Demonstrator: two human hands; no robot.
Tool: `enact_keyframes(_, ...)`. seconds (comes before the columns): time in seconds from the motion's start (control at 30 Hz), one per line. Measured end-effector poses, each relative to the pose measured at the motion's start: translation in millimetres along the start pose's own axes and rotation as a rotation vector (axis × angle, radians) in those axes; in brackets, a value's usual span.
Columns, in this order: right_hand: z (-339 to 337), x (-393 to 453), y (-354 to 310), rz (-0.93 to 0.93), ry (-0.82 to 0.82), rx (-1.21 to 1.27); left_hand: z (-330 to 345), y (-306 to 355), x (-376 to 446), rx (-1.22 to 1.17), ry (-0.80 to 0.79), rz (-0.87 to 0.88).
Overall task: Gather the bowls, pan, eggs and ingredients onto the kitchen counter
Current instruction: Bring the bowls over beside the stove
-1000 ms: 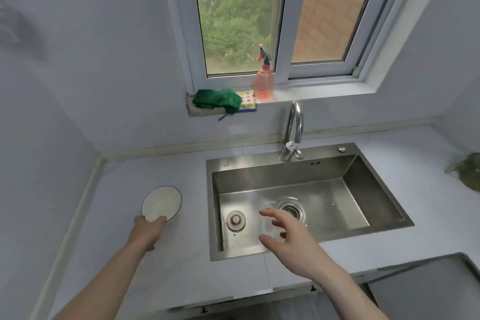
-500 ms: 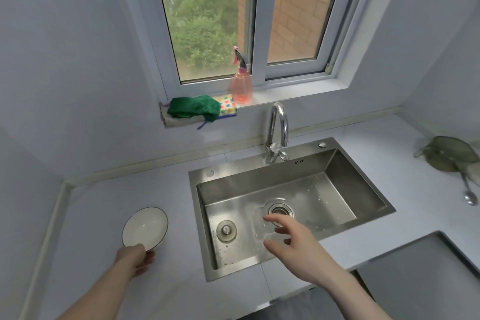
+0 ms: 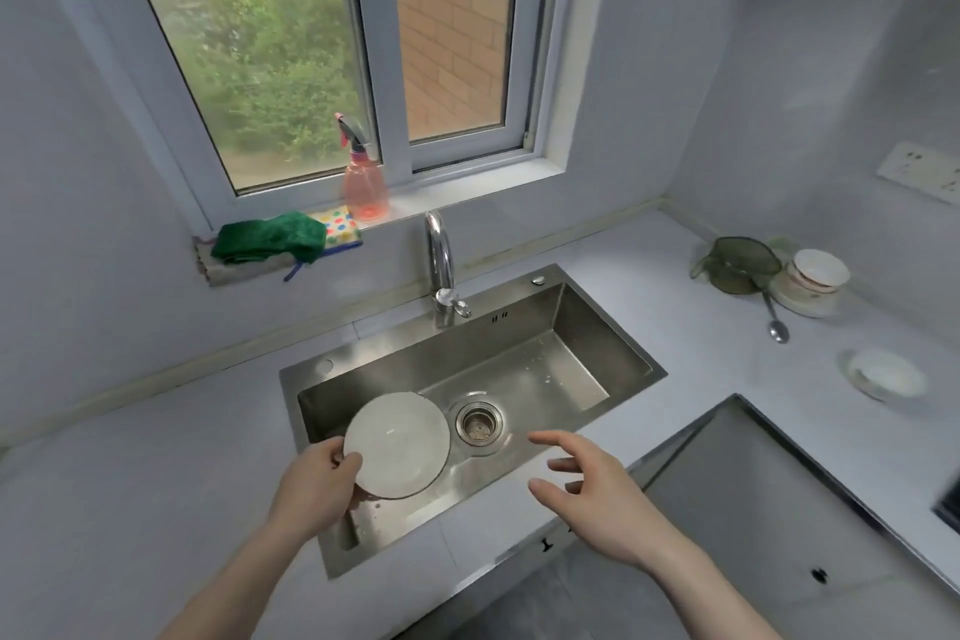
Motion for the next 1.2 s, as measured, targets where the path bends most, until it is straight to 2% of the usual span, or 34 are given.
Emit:
enact_keyframes(0.2,-69.3,-56.1,40.2,0.048,0.142,0.019,71.9,128.4,-54.2,0.009,-0.213,0.248)
enact_keyframes(0.37,-120.7,-101.7,74.1,0.085,0.241,0.074,130.7,195.1,-97.9,0.063,-0.352,0.370)
enact_keyframes(0.57,-167.6,-152.6,115.1,0.097,0.330,0.239,196.0,243.2,-144.0,0.144,-0.448,0.465)
enact_keyframes(0.87,-219.6,-206.6,175.6,0.293,0.491,0.517,291.9,302.7,-194.0,0.181,-0.666,0.584)
enact_keyframes(1.03,-248.3,-208.8,202.7,0.364,0.600,0.610,332.8,346.3,-198.8,0.199,-0.781,0.645)
enact_keyframes(1.2,-282.3,-192.6,246.1,0.463,0.734,0.660,391.5,393.2,-164.9,0.186,-0.922,0.651)
Point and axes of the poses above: each hand's wrist, its own x-axis towards the middle knuckle, its own z-axis out of the palm, y = z × x, the point moved 3 cm from there along x, towards the middle knuckle, and after that the axes turned 1 degree about -x, right-handed, at the moved point
